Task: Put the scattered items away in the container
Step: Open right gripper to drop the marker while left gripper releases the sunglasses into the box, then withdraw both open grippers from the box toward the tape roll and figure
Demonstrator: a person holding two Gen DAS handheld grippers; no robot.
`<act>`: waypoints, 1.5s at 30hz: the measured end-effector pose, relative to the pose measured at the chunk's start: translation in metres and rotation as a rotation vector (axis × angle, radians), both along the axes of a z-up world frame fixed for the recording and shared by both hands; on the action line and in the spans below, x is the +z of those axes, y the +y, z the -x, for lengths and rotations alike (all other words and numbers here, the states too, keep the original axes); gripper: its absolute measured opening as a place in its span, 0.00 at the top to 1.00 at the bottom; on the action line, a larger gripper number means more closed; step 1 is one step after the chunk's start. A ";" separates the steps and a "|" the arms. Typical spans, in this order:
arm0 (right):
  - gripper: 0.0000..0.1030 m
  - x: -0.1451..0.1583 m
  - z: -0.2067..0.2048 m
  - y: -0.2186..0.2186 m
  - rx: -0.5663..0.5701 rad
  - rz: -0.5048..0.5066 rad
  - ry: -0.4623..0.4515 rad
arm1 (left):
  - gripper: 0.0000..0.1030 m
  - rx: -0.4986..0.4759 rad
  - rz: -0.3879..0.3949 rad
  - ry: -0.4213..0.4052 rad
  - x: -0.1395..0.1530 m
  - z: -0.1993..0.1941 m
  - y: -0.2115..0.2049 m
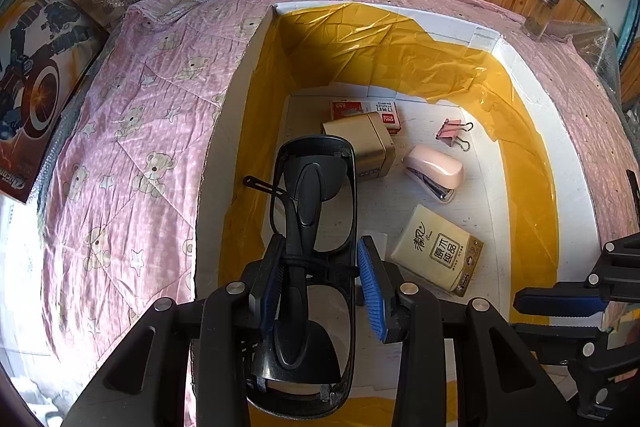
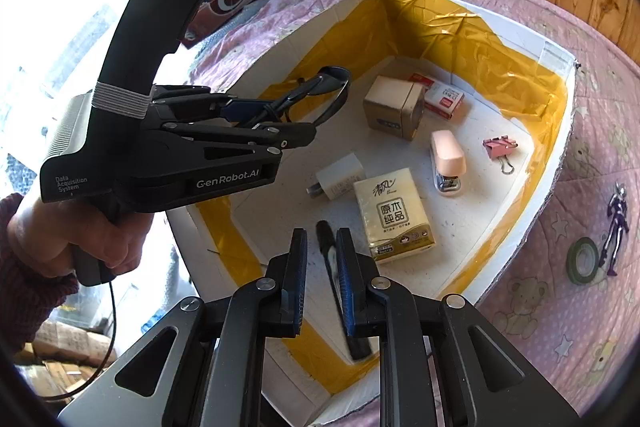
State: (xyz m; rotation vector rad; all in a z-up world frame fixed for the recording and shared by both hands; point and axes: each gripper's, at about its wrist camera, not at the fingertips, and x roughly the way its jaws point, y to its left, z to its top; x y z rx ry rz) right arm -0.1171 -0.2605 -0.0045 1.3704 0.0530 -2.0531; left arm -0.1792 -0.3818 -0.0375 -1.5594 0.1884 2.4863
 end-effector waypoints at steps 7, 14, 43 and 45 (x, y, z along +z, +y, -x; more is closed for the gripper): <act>0.83 0.001 -0.001 0.002 -0.002 0.012 -0.006 | 0.57 0.011 0.004 -0.003 0.001 -0.001 -0.002; 0.83 0.001 -0.004 0.003 -0.005 0.025 -0.013 | 0.55 0.019 -0.007 -0.001 0.000 -0.004 -0.001; 0.83 0.017 -0.023 0.013 -0.003 0.096 0.015 | 0.54 0.034 -0.004 0.015 0.026 -0.021 0.012; 0.83 0.018 -0.025 0.016 -0.008 0.108 0.018 | 0.54 0.034 -0.012 0.018 0.029 -0.024 0.014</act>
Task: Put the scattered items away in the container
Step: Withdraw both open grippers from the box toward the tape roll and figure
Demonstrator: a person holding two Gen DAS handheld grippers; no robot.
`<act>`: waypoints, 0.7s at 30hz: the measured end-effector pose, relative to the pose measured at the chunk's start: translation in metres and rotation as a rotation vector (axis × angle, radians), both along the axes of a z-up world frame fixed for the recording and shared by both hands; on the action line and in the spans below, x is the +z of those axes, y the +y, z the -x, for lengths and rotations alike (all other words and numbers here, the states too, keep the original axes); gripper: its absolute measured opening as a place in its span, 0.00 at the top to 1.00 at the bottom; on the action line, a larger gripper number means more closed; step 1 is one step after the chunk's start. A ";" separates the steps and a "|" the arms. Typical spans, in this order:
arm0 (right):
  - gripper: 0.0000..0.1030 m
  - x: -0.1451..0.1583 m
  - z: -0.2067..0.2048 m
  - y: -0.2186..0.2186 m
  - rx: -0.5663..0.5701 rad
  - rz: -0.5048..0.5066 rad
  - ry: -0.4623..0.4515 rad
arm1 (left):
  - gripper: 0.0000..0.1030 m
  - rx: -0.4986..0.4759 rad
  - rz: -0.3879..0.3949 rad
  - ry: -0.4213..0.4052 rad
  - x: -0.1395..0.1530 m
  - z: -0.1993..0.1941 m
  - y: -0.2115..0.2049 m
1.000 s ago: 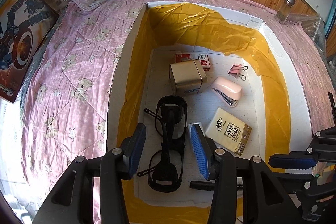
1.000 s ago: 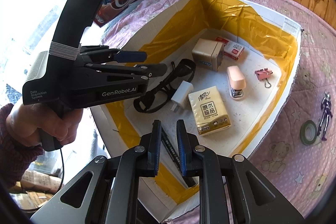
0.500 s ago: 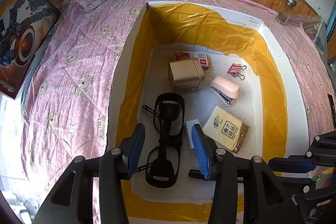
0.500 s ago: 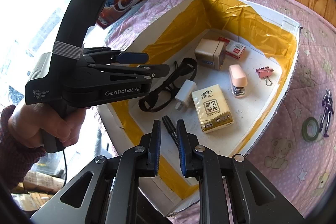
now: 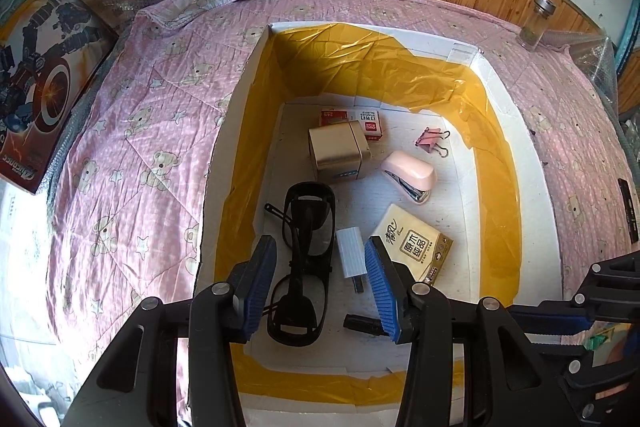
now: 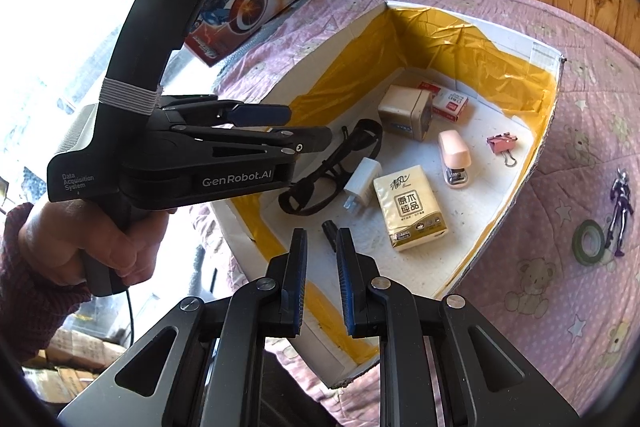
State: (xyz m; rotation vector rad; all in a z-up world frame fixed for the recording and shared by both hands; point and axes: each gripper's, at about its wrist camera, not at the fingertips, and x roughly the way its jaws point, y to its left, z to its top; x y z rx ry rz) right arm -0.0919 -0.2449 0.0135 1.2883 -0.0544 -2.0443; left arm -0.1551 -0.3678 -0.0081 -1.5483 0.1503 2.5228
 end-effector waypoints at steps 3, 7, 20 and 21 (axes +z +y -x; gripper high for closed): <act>0.83 0.003 -0.003 0.006 -0.010 0.017 0.006 | 0.54 0.000 -0.013 0.009 0.006 -0.006 0.003; 0.83 0.006 -0.007 0.018 -0.034 0.053 0.006 | 0.54 -0.003 -0.022 0.011 0.011 -0.012 0.009; 0.83 -0.001 -0.016 0.069 -0.136 0.147 -0.031 | 0.54 -0.058 -0.076 0.022 0.028 -0.032 0.049; 0.83 -0.002 -0.017 0.073 -0.143 0.151 -0.031 | 0.53 -0.065 -0.078 0.022 0.029 -0.033 0.053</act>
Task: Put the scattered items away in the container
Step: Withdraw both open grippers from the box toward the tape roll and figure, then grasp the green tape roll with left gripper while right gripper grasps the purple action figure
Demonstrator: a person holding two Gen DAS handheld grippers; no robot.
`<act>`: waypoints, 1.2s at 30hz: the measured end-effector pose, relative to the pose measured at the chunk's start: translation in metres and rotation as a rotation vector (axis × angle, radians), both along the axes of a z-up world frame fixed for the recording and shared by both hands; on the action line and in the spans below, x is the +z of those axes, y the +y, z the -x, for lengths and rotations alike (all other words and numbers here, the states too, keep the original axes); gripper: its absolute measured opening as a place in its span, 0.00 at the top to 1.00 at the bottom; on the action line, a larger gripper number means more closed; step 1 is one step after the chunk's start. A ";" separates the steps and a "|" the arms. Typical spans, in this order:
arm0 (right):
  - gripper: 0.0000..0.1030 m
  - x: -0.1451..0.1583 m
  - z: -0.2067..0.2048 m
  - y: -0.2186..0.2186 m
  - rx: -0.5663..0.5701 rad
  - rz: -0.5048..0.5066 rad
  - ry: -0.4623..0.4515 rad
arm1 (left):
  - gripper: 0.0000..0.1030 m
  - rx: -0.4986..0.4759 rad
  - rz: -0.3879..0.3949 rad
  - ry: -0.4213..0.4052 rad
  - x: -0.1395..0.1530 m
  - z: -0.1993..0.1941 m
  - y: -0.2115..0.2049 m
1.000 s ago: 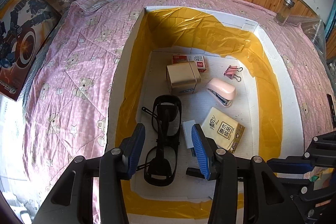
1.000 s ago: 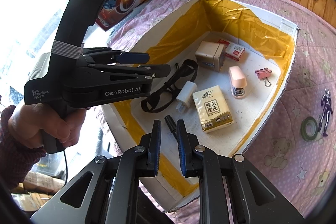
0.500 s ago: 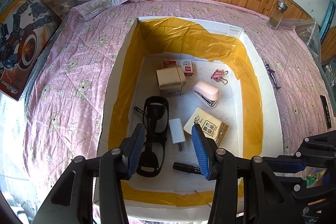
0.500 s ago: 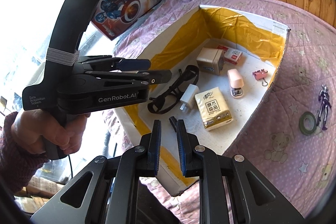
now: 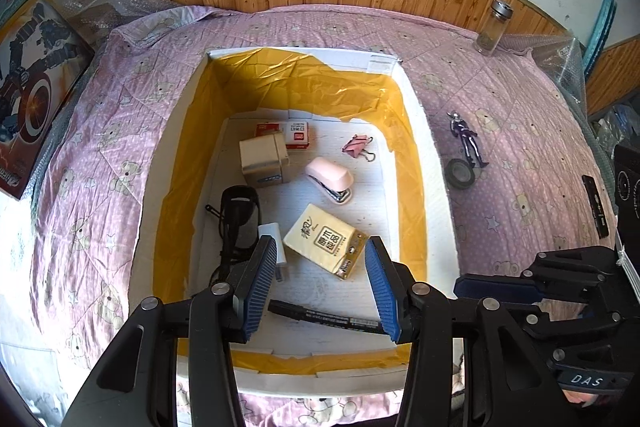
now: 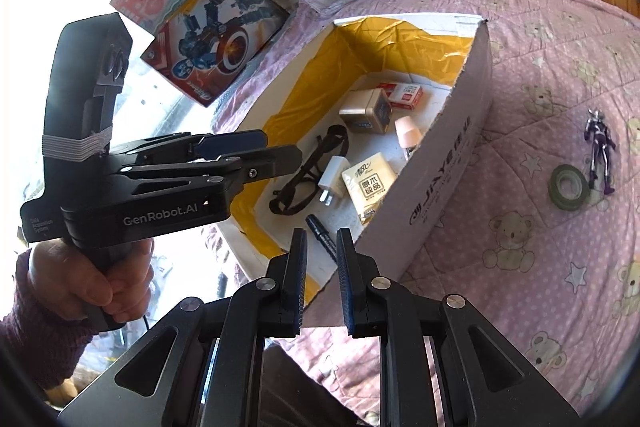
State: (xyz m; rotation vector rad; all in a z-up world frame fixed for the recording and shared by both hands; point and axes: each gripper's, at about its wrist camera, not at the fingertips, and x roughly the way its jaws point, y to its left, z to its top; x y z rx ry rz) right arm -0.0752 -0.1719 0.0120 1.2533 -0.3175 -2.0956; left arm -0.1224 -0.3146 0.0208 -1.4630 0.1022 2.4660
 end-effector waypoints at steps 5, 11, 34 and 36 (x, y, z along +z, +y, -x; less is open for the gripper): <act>0.83 -0.004 -0.002 0.021 -0.037 0.022 -0.006 | 0.53 -0.032 -0.017 -0.002 0.004 -0.005 0.022; 0.83 -0.010 -0.001 0.056 -0.111 0.054 -0.017 | 0.52 -0.083 -0.041 0.000 0.010 -0.011 0.057; 0.82 -0.046 0.038 0.184 -0.354 0.076 -0.081 | 0.45 -0.184 -0.110 -0.089 -0.030 0.021 0.184; 0.82 -0.049 0.046 0.193 -0.371 0.072 -0.085 | 0.45 -0.174 -0.119 -0.104 -0.038 0.028 0.189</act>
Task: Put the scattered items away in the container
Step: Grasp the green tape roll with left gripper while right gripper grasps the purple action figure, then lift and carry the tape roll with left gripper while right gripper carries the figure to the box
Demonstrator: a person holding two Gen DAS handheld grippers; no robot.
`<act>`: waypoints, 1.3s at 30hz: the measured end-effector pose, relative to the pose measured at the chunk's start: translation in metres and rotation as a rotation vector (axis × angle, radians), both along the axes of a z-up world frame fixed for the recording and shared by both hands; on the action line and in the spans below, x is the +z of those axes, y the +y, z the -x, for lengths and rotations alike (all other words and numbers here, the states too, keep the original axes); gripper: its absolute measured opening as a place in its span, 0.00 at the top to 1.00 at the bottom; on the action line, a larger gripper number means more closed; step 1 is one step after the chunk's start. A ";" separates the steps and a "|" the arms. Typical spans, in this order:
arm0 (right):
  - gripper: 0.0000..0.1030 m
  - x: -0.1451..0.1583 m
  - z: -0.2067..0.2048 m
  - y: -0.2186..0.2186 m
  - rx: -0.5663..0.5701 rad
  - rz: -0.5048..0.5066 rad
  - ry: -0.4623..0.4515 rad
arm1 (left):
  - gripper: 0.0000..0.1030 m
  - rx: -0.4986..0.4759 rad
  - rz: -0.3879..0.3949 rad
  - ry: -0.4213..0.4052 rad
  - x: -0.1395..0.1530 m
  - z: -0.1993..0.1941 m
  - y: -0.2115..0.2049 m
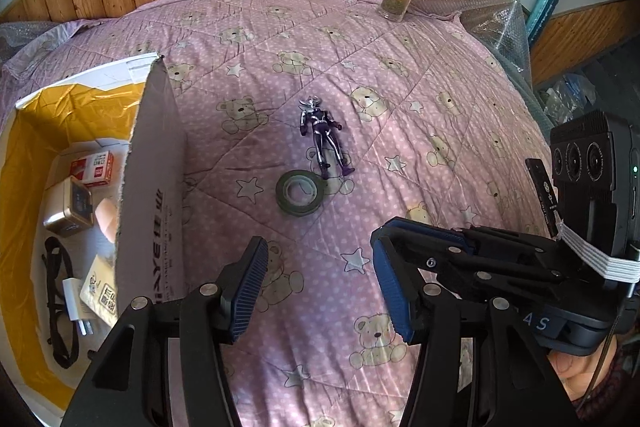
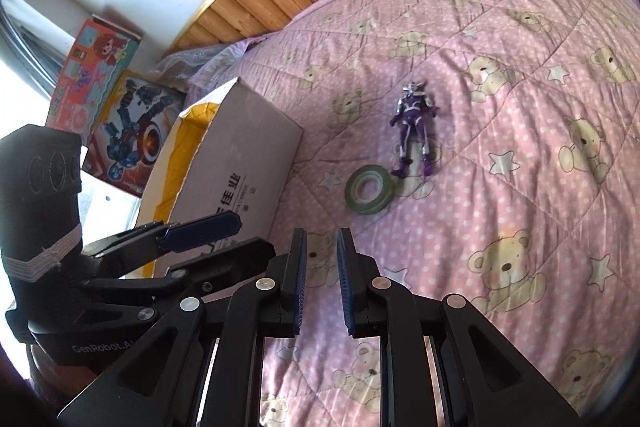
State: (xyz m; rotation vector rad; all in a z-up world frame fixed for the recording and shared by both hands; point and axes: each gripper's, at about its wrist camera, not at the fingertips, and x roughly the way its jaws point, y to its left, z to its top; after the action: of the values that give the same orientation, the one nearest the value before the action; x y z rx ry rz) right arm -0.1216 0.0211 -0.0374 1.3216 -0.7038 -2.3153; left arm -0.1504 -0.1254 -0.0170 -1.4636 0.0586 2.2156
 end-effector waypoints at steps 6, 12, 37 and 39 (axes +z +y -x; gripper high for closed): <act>0.72 -0.012 0.033 0.022 -0.040 -0.015 -0.020 | 0.45 0.034 -0.027 -0.051 -0.025 0.024 0.015; 0.67 -0.030 0.067 0.026 -0.041 -0.054 -0.055 | 0.45 0.072 -0.013 -0.083 -0.055 0.045 0.025; 0.73 -0.068 0.139 -0.014 0.080 -0.384 0.002 | 0.52 0.055 0.046 0.076 -0.096 0.057 0.037; 0.73 -0.067 0.138 -0.010 0.072 -0.365 -0.003 | 0.52 0.062 0.028 0.069 -0.095 0.058 0.035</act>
State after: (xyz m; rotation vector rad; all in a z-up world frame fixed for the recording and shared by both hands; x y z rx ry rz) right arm -0.2598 0.0112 -0.1046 1.4720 -0.2332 -2.4618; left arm -0.2086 -0.0906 -0.1125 -1.4212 0.0674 2.3239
